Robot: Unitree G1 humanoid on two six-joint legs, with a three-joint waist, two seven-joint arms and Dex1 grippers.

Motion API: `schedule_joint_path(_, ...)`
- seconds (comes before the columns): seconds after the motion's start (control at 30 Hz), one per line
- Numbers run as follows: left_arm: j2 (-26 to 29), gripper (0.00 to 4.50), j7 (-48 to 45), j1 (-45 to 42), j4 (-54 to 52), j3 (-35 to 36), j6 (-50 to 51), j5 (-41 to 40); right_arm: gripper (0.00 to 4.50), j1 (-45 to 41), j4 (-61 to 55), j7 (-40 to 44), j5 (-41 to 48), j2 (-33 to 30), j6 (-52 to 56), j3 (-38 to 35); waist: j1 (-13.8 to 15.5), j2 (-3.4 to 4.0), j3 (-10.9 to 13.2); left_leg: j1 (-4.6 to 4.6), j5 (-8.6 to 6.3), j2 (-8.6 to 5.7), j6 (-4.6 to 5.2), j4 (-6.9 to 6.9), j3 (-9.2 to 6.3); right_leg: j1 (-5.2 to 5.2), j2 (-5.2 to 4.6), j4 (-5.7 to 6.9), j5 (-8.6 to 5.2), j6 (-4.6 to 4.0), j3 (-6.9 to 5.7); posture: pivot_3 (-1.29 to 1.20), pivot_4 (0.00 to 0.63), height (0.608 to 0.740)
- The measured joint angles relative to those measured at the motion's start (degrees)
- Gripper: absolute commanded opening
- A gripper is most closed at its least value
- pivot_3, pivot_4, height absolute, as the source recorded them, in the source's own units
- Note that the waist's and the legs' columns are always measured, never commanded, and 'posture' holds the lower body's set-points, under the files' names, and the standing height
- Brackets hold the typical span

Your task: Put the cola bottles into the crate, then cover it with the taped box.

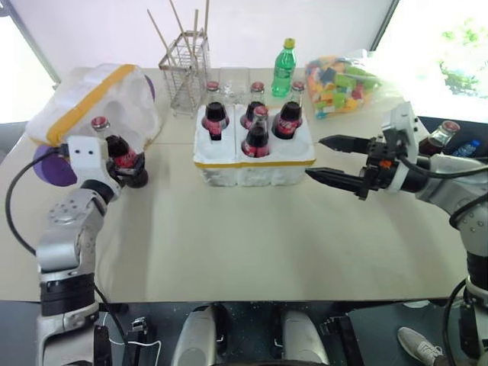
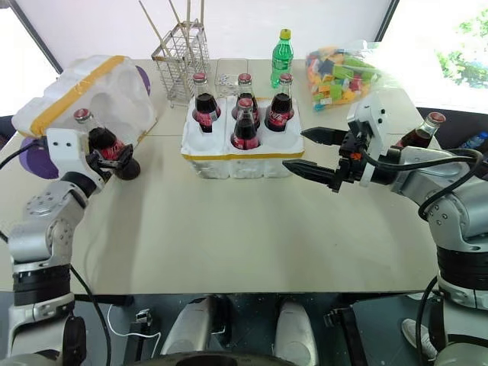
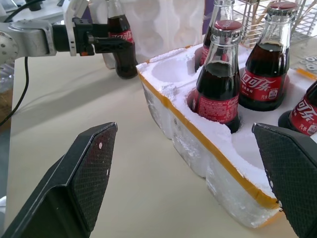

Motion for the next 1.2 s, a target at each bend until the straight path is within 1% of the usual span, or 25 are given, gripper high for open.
schedule_joint_path(0.13, -0.3, 4.45, -0.3, -2.9, 5.9, -2.3, -3.4, 2.1, 4.50, 0.9, 0.0, -0.9, 0.0, 0.1, 0.0, -0.7, -0.1, 0.00, 0.0, 0.00, 0.00, 0.00, 0.00, -0.01, 0.01, -0.02, 0.00, 0.01, 0.00, 0.00, 0.00, 0.00, 0.150, 0.736)
schedule_joint_path(0.2, -0.5, 3.93, -0.3, -4.0, 8.2, -2.9, -5.0, 2.7, 4.50, 1.5, -0.1, -1.1, -0.1, 0.1, -0.1, -0.7, -0.1, 0.00, 0.0, 0.00, 0.00, 0.00, 0.00, -0.01, 0.02, -0.01, 0.00, 0.01, 0.00, 0.00, 0.00, 0.00, 0.150, 0.736)
schedule_joint_path(0.27, -0.4, 3.20, -0.5, -4.4, 8.9, -3.0, -6.2, 3.1, 4.50, 2.0, -0.1, -1.3, -0.2, 0.1, -0.1, -0.7, 0.0, 0.00, 0.0, 0.00, 0.00, 0.00, 0.00, 0.00, 0.03, -0.01, -0.01, 0.01, 0.00, 0.00, 0.00, 0.00, 0.150, 0.736)
schedule_joint_path(0.3, -0.4, 2.77, -0.8, -4.4, 8.9, -3.1, -6.5, 3.0, 4.50, 2.0, -0.1, -1.5, -0.1, 0.1, -0.1, -0.8, 0.0, 0.00, 0.0, 0.00, 0.00, 0.00, 0.00, 0.00, 0.03, 0.00, -0.02, 0.01, 0.00, 0.01, 0.00, 0.00, 0.150, 0.736)
schedule_joint_path(0.33, -0.4, 2.83, -0.9, -4.4, 8.9, -3.1, -6.5, 3.0, 4.50, 2.0, -0.1, -1.8, -0.1, 0.1, -0.1, -0.9, 0.0, 0.00, 0.0, 0.00, 0.00, 0.00, 0.00, 0.00, 0.02, 0.00, -0.02, 0.01, 0.00, 0.01, 0.00, 0.00, 0.150, 0.736)
schedule_joint_path(0.47, 0.3, 2.83, -1.4, -4.0, 8.3, -3.1, -5.9, 2.9, 4.50, 2.0, -0.1, -2.5, -0.1, 0.1, -0.1, -1.7, -0.1, 0.00, 0.0, 0.00, 0.00, 0.01, 0.00, -0.01, 0.02, -0.01, -0.02, 0.01, 0.00, 0.01, 0.00, 0.00, 0.150, 0.736)
schedule_joint_path(0.57, 2.1, 2.83, -3.7, -3.7, 6.8, -2.9, -2.8, 0.8, 4.50, 2.4, -0.1, -2.7, -0.1, 0.1, -0.1, -1.9, -0.2, -0.02, 0.0, -0.02, 0.00, 0.02, 0.00, -0.01, 0.02, -0.06, -0.01, 0.02, 0.00, 0.01, 0.00, 0.00, 0.150, 0.736)
schedule_joint_path(0.63, 3.9, 2.83, -7.2, -3.8, 4.9, -2.5, 1.1, -2.5, 4.50, 2.7, -0.2, -2.7, -0.1, 0.1, -0.1, -1.9, -0.1, -0.12, 0.1, -0.11, 0.00, 0.01, 0.00, 0.00, 0.02, -0.13, -0.01, 0.03, 0.00, 0.01, 0.00, 0.00, 0.150, 0.736)
schedule_joint_path(0.7, 7.2, 2.83, -12.4, -5.1, 1.7, -2.4, 7.0, -7.9, 4.50, 3.1, -0.3, -2.5, -0.2, 0.0, -0.1, -1.9, -0.1, -0.27, 0.2, -0.22, 0.01, 0.02, -0.01, 0.02, -0.01, -0.19, 0.00, 0.03, 0.00, 0.01, -0.01, 0.00, 0.150, 0.736)
schedule_joint_path(0.73, 7.8, 2.83, -13.4, -5.8, 0.9, -2.4, 8.0, -8.9, 4.50, 3.1, -0.3, -2.5, -0.2, 0.0, -0.1, -1.9, 0.0, -0.30, 0.2, -0.26, 0.02, 0.01, -0.01, 0.03, -0.01, -0.21, 0.00, 0.03, 0.00, 0.01, -0.02, 0.00, 0.150, 0.736)
schedule_joint_path(0.83, 14.1, 2.83, -22.8, -12.1, -3.1, -2.7, 13.8, -16.5, 4.50, 3.4, -0.8, -1.8, 0.8, -0.4, 1.2, -2.1, -0.1, -0.46, 0.3, -0.31, 0.06, 0.00, -0.09, 0.04, 0.00, -0.24, 0.00, 0.01, 0.00, 0.01, -0.03, 0.00, 0.150, 0.736)
schedule_joint_path(0.9, 16.0, 2.83, -25.9, -17.1, -4.5, -2.9, 15.0, -19.2, 4.50, 4.2, -1.6, -1.4, 1.2, -0.5, 1.5, -2.2, -0.1, -0.44, 0.3, -0.27, 0.10, 0.00, -0.16, 0.03, 0.02, -0.21, 0.00, 0.00, 0.00, 0.01, -0.02, 0.00, 0.150, 0.736)
schedule_joint_path(0.93, 16.3, 2.83, -26.6, -19.2, -4.5, -3.2, 15.0, -19.7, 4.50, 4.4, -1.9, -1.3, 1.2, -0.5, 1.6, -2.2, -0.1, -0.44, 0.3, -0.24, 0.10, -0.01, -0.15, 0.02, 0.03, -0.21, 0.00, 0.00, 0.00, 0.02, -0.02, 0.00, 0.150, 0.736)
schedule_joint_path(1.07, 14.0, 2.83, -29.1, -30.5, 3.4, -9.0, 14.3, -18.1, 4.50, 5.1, -5.3, -0.8, 2.4, -0.8, 1.6, -3.4, 0.0, -0.44, 0.3, -0.20, 0.08, -0.07, -0.10, 0.04, 0.01, -0.16, 0.12, 0.02, 0.00, 0.02, -0.02, 0.00, 0.150, 0.736)
schedule_joint_path(1.2, 10.6, 2.83, -31.4, -32.7, 9.1, -14.8, 10.4, -14.4, 4.50, 5.4, -6.7, -1.0, 2.7, -0.8, 1.7, -4.1, -0.2, -0.44, 0.3, -0.19, 0.21, -0.07, -0.31, 0.02, 0.05, -0.18, 0.14, 0.03, 0.00, 0.02, -0.01, 0.00, 0.150, 0.736)
